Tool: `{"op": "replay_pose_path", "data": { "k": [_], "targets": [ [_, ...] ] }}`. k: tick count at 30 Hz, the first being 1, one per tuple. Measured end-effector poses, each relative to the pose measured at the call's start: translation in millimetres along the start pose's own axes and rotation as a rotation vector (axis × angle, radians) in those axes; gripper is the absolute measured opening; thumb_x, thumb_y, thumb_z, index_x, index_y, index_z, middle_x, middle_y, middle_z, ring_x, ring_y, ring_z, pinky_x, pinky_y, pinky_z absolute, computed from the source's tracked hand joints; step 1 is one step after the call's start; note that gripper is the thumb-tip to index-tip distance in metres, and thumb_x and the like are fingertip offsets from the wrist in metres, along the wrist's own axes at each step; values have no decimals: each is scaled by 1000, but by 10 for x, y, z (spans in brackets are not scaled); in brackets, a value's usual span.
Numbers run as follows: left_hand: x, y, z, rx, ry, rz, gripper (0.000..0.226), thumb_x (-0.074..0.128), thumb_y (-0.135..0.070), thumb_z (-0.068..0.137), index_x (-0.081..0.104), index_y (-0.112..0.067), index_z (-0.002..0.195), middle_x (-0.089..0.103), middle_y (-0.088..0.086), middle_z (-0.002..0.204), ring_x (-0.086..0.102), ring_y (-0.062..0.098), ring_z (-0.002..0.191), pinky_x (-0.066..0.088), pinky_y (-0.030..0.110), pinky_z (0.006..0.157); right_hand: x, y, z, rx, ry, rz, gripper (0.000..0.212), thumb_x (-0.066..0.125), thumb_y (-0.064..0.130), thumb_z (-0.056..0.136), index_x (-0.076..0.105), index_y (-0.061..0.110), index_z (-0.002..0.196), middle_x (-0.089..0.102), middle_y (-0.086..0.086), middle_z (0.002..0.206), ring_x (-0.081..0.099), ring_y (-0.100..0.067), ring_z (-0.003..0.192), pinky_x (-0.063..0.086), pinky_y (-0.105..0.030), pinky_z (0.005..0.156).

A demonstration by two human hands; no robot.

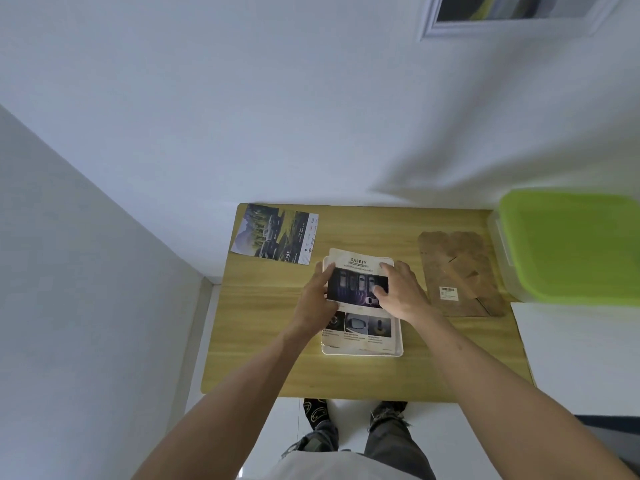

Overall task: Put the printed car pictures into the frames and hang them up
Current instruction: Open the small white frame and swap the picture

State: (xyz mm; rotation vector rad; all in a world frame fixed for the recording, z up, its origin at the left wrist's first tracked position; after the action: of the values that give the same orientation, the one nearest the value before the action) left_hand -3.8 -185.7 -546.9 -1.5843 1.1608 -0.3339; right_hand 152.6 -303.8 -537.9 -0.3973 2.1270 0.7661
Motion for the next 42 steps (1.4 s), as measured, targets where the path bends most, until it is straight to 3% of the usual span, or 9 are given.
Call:
{"op": "replay_pose_path", "data": {
  "k": [3, 9, 13, 16, 20, 29, 36, 39, 42],
  "targets": [
    [-56, -40, -18, -104, 18, -243, 87, 53, 18, 76, 36, -27, 149, 62, 9, 130, 72, 17, 93, 62, 37, 68, -147, 136, 69, -58, -1, 27, 64, 55, 33, 99, 26, 20, 156, 20, -7, 162, 22, -28, 148, 30, -46, 116],
    [-270, -218, -67, -118, -5, -426, 80, 46, 26, 74, 54, -21, 137, 72, -1, 109, 71, 19, 94, 60, 47, 74, -388, 424, 96, -190, 38, 32, 70, 64, 28, 94, 28, 23, 155, 39, -2, 153, 36, -23, 139, 37, -46, 113],
    [-392, -294, -58, -86, -16, -420, 77, 47, 25, 75, 57, -23, 135, 72, -3, 106, 72, 13, 86, 60, 36, 65, -501, 463, 68, -205, 20, 128, 52, 64, 24, 94, 45, 26, 142, 58, 6, 130, 59, -18, 106, 56, -32, 78],
    [-439, -300, -24, -101, -8, -363, 75, 61, 16, 79, 46, -20, 144, 69, -1, 108, 70, 15, 84, 61, 43, 72, -610, 362, 20, -162, 15, 228, 44, 61, 20, 96, 49, 31, 137, 60, 11, 108, 64, -9, 84, 52, -21, 56],
    [-474, -231, 35, -158, -8, -284, 67, 74, 2, 78, 51, -11, 140, 70, 5, 103, 68, 16, 91, 48, 20, 67, -732, 80, -61, -48, 0, 407, 42, 64, 19, 96, 53, 40, 130, 64, 1, 102, 69, -16, 82, 63, -40, 70],
    [-18, -354, 133, -235, 28, -474, 61, 68, 16, 77, 55, -8, 132, 71, 15, 106, 71, 26, 90, 58, 30, 66, -636, -940, -264, 193, -61, 850, 58, 69, 11, 90, 49, 34, 139, 65, -10, 123, 67, -31, 102, 55, -58, 90],
    [739, -527, 66, -203, 9, -323, 54, 60, 19, 75, 65, -8, 122, 75, 11, 90, 71, 19, 78, 56, 30, 70, -687, -1625, -576, 184, -67, 776, 66, 66, 3, 92, 44, 36, 145, 65, -3, 123, 67, -23, 104, 56, -41, 88],
    [1122, -667, -6, -212, 11, -259, 53, 61, 19, 75, 65, -13, 117, 73, 13, 89, 68, 12, 70, 52, 21, 61, -773, -1996, -710, 183, -65, 701, 62, 64, 4, 92, 43, 26, 146, 64, 6, 103, 65, -13, 90, 52, -30, 74],
    [1581, -758, -87, -232, 21, -238, 51, 58, 22, 74, 66, -11, 113, 73, 13, 86, 68, 10, 66, 51, 19, 54, -803, -2503, -839, 230, -36, 652, 62, 67, 10, 88, 45, 25, 144, 69, 1, 93, 69, -19, 87, 54, -36, 78]
  ]
}}
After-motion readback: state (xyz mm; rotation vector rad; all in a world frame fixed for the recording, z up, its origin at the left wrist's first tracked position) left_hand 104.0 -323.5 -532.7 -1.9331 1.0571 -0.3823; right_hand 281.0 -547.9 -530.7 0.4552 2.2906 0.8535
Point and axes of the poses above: each hand's wrist, its own z-axis towards the middle knuckle, its own x-axis out of the palm, y = z × x, the point moved 6 cm from there along z, towards the middle knuckle
